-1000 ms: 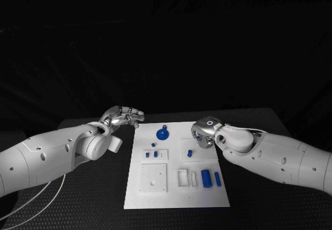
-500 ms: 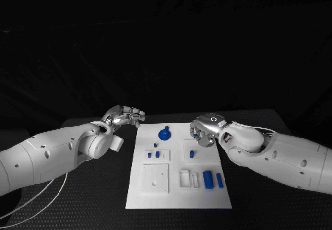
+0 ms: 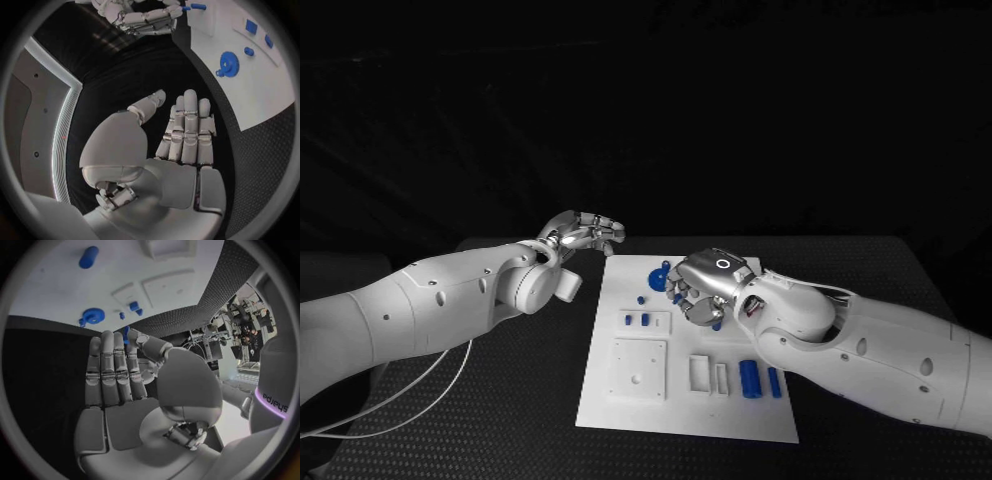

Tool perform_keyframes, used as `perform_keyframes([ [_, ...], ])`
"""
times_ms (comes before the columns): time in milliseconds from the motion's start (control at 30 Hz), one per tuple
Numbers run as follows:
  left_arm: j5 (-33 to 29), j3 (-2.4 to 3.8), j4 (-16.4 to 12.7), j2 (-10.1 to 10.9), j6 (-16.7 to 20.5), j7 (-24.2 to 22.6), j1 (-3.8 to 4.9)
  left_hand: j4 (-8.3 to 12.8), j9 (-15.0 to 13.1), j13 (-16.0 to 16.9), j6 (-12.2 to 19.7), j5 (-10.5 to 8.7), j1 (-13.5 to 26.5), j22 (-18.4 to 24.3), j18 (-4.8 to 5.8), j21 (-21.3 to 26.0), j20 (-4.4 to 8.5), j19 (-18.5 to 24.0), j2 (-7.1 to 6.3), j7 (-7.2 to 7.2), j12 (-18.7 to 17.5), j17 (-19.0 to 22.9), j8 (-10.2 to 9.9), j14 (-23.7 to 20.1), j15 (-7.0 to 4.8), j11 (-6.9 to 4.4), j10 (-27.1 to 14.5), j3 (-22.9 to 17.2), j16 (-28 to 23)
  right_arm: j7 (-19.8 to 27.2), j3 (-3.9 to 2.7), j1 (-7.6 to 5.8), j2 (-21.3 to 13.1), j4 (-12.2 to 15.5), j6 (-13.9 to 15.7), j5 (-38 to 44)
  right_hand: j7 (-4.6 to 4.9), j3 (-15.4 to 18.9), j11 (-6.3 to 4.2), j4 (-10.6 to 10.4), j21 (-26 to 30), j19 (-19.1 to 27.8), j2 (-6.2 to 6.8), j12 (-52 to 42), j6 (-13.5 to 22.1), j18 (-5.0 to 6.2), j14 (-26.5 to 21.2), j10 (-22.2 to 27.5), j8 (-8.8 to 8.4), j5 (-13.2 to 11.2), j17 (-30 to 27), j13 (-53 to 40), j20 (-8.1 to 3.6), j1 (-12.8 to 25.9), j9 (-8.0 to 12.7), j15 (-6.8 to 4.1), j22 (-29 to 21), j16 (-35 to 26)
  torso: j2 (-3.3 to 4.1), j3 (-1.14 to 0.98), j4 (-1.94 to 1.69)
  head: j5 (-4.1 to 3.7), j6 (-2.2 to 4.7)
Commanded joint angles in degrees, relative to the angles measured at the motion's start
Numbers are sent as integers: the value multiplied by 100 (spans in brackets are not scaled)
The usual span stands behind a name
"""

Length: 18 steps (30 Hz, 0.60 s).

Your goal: Assemble the parts on the task board

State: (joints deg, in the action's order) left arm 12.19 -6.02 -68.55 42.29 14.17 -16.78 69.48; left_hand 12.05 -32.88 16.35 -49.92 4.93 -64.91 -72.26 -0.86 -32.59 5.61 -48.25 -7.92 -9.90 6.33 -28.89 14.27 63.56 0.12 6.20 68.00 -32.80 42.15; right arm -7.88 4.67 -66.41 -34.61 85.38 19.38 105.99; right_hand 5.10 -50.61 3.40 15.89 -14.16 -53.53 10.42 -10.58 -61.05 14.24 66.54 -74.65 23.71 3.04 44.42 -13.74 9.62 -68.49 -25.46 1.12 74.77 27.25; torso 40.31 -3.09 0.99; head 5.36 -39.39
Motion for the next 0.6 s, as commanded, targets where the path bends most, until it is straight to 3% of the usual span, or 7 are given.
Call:
perform_keyframes([
  [33, -135, 5, 36, -68, 70, -105, 26, 28, 1, -7, 35, 30, 24, -5, -45, 30, -9, -40, -22, 7, -30, -8, -11, 31, -1, -10, -24, 15, -22, 55, 54, 79, 137, -45, -56, 233, 5, -41, 5, -4, -25, -33, 47, 39, -34, 76, 46, -31, 13, 1, 9, -10, -5, 16, -10, -10, 6, -24, 5, 9, -2, 135, -41],
  [167, -143, 5, 75, -127, 87, -106, 45, 27, 0, -6, 32, 30, 23, -6, -45, 33, -9, -41, -22, 9, -28, -11, -9, 32, -1, -11, -21, 14, -26, 53, 194, 155, 292, -139, -110, 322, 6, -43, 5, -4, -24, -31, 45, 41, -32, 76, 46, -30, 10, 1, 13, -12, -5, 16, -12, -9, 7, -28, 9, 13, -13, 274, -124],
  [300, -144, 5, 79, -168, 78, -104, 55, 27, -1, -6, 30, 30, 23, -7, -45, 36, -10, -41, -25, 10, -27, -14, -7, 31, -1, -11, -20, 13, -30, 67, 274, 257, 411, -197, -161, 362, 6, -43, 5, -4, -23, -31, 44, 43, -32, 76, 46, -29, 9, 1, 16, -15, -5, 17, -13, -9, 8, -32, 15, 14, -20, 365, -178],
  [600, -145, 5, 96, -238, 70, -102, 80, 26, -2, -7, 29, 30, 22, -8, -44, 41, -11, -41, -28, 10, -26, -17, -6, 30, 0, -11, -20, 12, -36, 108, 442, 394, 604, -321, -234, 392, 7, -43, 6, -3, -22, -28, 37, 47, -30, 76, 48, -28, 5, 5, 25, -22, -4, 19, -17, -9, 10, -41, 21, 10, -13, 490, -290],
])
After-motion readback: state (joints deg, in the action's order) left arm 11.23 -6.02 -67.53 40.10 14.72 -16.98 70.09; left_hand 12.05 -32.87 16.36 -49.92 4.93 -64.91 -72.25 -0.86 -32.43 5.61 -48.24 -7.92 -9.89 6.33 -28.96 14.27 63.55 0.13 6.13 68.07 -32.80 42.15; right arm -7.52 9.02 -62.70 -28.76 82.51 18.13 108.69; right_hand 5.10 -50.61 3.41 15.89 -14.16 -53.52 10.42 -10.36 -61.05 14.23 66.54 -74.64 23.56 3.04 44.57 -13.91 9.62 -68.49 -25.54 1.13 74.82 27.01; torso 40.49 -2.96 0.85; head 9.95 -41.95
